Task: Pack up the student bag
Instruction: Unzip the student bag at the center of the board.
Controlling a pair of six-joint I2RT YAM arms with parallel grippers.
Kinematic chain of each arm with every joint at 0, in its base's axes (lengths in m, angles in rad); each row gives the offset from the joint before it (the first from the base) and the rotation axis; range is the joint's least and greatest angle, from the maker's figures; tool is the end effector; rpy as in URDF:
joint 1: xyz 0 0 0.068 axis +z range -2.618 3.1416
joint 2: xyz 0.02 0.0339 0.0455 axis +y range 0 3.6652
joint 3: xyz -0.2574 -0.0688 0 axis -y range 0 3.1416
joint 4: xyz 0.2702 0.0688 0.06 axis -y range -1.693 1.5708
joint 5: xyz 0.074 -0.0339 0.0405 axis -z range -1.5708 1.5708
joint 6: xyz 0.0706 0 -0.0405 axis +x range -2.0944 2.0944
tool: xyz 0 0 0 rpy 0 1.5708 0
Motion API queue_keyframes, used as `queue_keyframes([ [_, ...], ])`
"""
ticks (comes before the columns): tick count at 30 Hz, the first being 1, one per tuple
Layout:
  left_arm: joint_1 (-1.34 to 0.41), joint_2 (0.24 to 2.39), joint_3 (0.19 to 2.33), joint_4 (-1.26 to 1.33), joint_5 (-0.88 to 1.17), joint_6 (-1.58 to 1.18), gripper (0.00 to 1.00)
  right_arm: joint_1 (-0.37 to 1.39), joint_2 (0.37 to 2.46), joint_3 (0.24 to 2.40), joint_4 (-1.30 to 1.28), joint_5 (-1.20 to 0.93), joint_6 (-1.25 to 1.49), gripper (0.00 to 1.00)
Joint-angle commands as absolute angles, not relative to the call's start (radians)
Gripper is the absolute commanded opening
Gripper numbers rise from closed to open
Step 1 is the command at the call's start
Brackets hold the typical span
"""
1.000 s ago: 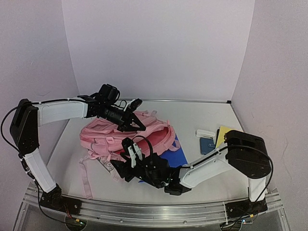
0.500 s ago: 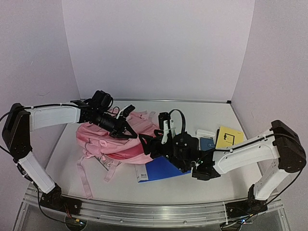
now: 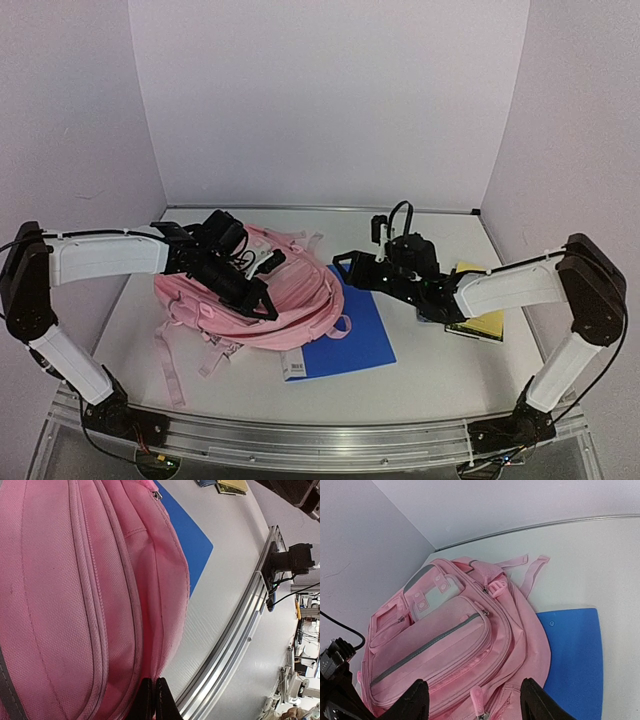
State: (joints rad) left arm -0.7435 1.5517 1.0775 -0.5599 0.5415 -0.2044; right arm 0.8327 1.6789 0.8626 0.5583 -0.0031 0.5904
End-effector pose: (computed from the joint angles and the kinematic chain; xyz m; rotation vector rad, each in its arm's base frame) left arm 0.2342 -0.2648 0.1853 0.9282 2.5770 -1.0173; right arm 0.2800 0.3082 0.1767 -0.2378 1.9342 0.9826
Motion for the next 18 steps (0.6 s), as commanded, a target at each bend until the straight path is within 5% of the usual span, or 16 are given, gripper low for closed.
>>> queue_keyframes([
  [1,-0.749,1.535,1.080,-0.610,0.461,-0.180,0.00,0.838,1.745,0.946,0.487,-0.179,0.617,0.56],
  [18,-0.752,1.552,1.101,-0.611,0.473,-0.175,0.00,0.841,1.884,1.126,0.272,-0.074,0.455,0.37],
])
